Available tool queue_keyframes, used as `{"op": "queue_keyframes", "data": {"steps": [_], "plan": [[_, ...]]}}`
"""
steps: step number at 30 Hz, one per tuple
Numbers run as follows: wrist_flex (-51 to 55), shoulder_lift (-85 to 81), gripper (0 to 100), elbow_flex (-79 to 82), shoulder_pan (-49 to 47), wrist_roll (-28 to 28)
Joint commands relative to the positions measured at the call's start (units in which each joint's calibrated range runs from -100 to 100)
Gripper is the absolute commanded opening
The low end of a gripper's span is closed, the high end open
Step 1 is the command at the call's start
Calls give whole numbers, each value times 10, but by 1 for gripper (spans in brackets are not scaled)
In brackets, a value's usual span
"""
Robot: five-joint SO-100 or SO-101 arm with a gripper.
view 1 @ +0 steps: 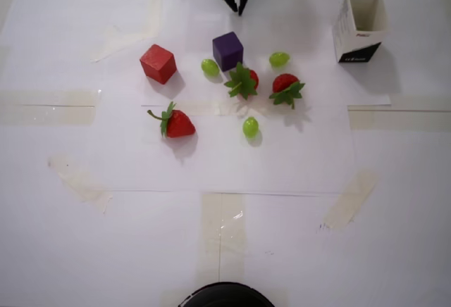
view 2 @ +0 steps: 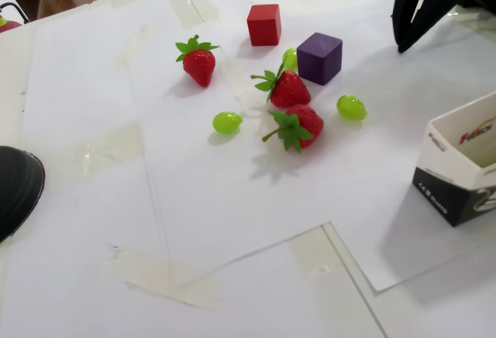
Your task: Pick up the grapes and place them in the box.
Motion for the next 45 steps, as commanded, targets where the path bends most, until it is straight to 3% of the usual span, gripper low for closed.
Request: {"op": "queue_keyframes", "data": {"steps": [1,17,33,37,45], "plan": [[-19,68,0,-124,15,3],[-73,524,0,-513,-59,0],[-95,671,1,-571,-173,-9],[-118,706,13,-571,-195,-6],[-182,777,19,-549,-204,-9]]}}
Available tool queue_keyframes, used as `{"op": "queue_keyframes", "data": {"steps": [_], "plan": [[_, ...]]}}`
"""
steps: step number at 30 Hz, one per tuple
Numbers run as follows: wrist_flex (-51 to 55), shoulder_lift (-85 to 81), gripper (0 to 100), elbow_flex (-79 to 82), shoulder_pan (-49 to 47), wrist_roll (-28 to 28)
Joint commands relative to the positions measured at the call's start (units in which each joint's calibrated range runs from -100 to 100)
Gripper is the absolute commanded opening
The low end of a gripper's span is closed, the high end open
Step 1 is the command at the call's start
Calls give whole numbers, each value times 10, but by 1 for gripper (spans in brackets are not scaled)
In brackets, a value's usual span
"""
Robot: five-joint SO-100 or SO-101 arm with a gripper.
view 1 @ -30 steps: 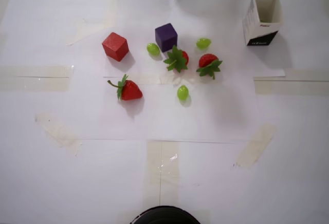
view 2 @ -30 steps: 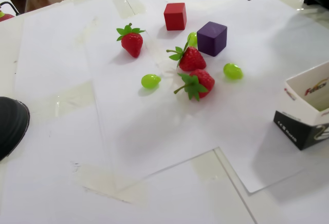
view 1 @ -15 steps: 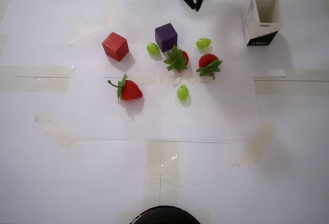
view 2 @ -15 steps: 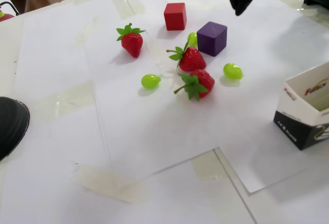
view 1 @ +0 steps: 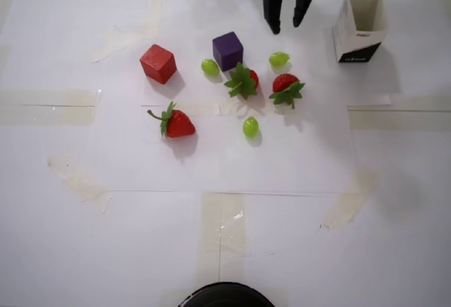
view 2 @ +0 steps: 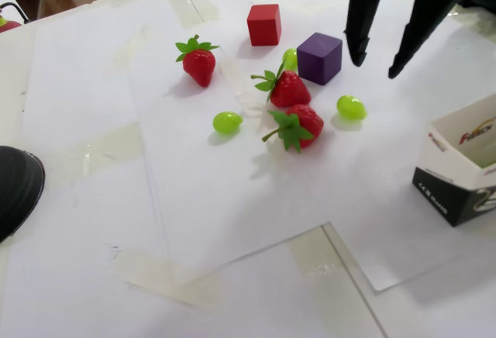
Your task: Pick up the grapes and place them in the box.
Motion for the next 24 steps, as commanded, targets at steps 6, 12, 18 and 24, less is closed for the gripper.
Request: {"op": "queue_keyframes", "data": {"steps": [6,12,18,24], "plan": [[-116,42,20,21,5,-9],[-153,69,19,52,10,-16],[-162,80,19,60,24,-7],[-163,82,17,68,24,-25]]}}
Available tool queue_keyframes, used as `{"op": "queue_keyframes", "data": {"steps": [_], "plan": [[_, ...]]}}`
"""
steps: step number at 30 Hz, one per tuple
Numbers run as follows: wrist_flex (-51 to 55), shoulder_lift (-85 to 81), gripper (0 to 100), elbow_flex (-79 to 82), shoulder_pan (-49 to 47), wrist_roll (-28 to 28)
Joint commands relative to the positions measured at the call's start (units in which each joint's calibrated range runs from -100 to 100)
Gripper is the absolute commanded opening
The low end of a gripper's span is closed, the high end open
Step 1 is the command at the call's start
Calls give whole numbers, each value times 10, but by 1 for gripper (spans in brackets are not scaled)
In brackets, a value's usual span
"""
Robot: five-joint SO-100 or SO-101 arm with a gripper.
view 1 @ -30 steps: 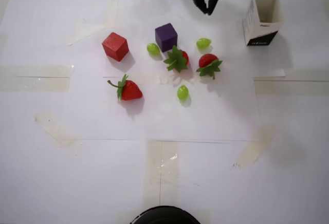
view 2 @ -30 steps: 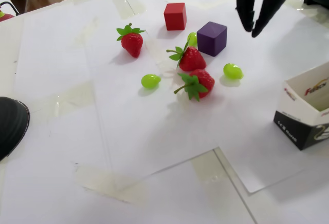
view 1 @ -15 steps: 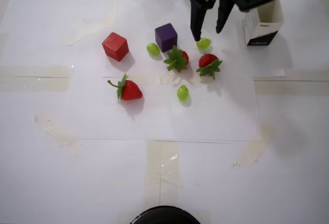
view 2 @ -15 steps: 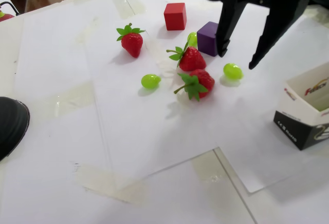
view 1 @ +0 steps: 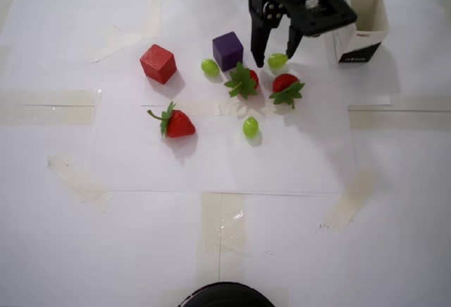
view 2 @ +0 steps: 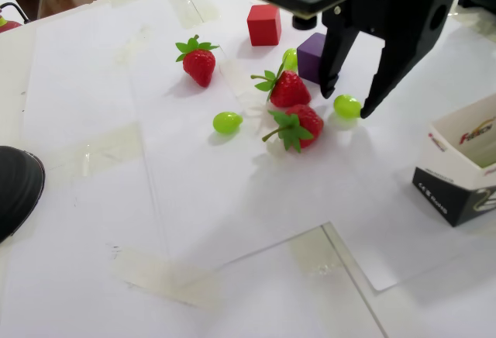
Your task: Pick up the grapes and place them in the box.
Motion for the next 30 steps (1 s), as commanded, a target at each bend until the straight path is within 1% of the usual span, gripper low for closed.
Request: {"op": "queue_keyframes", "data": {"steps": [1,9,11,17,22,27,29,30], "plan": [[-13,-2,17,3,4,-14],[-19,-1,16,6,-6,-24],[-19,0,13,8,-8,-29],[-19,1,10,8,-11,-35],[-17,1,10,7,-16,-38],[7,-13,10,-14,-16,-32],[37,-22,10,-39,-14,-24],[70,-30,10,-66,-12,-21]]}}
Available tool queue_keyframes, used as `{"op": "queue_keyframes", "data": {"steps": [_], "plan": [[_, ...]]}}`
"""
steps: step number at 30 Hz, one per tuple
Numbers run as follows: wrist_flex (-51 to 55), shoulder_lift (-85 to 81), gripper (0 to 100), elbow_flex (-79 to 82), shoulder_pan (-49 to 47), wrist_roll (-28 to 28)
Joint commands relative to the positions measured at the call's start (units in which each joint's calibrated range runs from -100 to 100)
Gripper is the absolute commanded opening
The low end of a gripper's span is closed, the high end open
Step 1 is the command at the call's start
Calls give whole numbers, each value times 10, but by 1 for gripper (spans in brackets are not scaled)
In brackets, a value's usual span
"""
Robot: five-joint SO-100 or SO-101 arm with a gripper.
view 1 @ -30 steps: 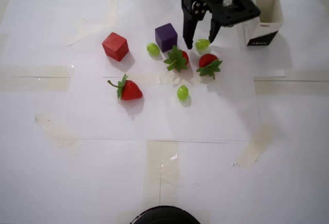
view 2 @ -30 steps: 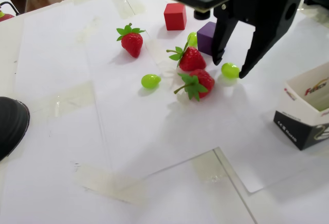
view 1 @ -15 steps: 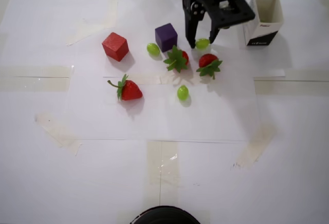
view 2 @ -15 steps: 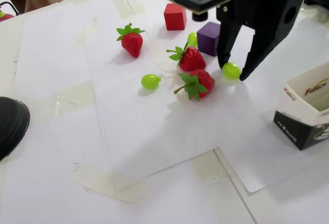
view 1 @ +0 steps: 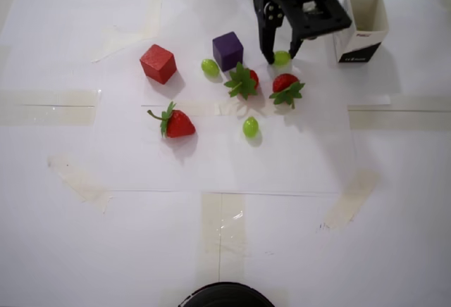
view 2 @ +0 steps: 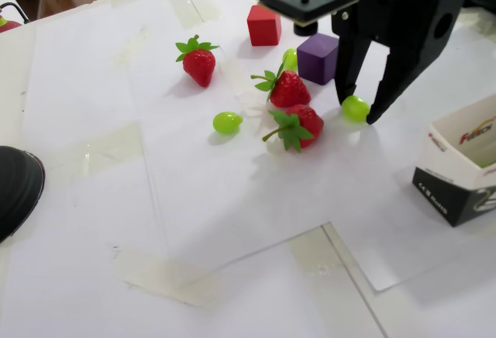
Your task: Pick up the grapes and place them in the box.
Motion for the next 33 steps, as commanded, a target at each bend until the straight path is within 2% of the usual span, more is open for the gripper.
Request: {"op": "queue_keyframes", "data": {"steps": [1,7,12,25,33], "plan": [[82,-38,10,-86,0,15],[212,-74,10,-228,-30,19],[273,-74,7,-306,-73,1],[277,-64,8,-352,-178,-31],[265,-48,8,-355,-210,-43]]}}
